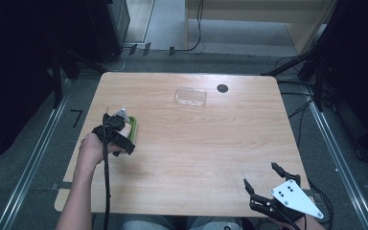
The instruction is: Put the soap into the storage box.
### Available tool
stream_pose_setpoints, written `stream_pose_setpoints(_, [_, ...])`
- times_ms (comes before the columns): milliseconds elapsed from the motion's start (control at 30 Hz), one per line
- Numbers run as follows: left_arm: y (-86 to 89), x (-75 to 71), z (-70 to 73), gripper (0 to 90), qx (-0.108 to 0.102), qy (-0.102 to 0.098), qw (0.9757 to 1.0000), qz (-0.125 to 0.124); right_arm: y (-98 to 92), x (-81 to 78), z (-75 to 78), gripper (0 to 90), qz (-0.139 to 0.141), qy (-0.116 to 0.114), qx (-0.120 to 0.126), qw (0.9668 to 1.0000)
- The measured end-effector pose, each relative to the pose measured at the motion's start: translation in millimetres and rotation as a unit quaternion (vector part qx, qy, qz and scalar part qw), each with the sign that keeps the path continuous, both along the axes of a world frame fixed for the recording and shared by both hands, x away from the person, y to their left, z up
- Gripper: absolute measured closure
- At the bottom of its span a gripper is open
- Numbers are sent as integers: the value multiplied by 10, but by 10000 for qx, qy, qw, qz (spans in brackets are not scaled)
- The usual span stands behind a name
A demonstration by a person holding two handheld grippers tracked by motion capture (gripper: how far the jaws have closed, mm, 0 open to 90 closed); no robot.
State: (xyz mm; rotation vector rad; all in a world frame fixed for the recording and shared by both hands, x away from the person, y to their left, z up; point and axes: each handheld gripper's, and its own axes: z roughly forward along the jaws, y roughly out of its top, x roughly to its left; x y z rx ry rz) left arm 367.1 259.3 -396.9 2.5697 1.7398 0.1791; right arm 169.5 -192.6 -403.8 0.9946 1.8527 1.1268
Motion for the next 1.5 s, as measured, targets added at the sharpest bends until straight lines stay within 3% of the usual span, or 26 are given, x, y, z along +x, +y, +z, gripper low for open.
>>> stream_pose_setpoints(400, [-40, -310, 12, 30, 97, 70, 9996, -254, 8, -1, 1, 133, 12, 1, -21, 10000])
stream_pose_setpoints(800, [-20, -621, -126, 29, 156, 219, 9989, -379, 10, -6, 1, 133, 18, -1, -28, 10000])
stream_pose_setpoints(1133, [38, -777, -188, 29, 87, 238, 9992, -295, 11, -7, 2, 133, 16, -14, -35, 10000])
stream_pose_setpoints(1300, [65, -871, -233, 29, 158, 313, 9989, -314, 10, -8, 1, 133, 19, -16, -35, 10000])
stream_pose_setpoints(1500, [107, -996, -300, 28, 60, 356, 9990, -273, 9, -11, 2, 133, 15, -31, -30, 10000])
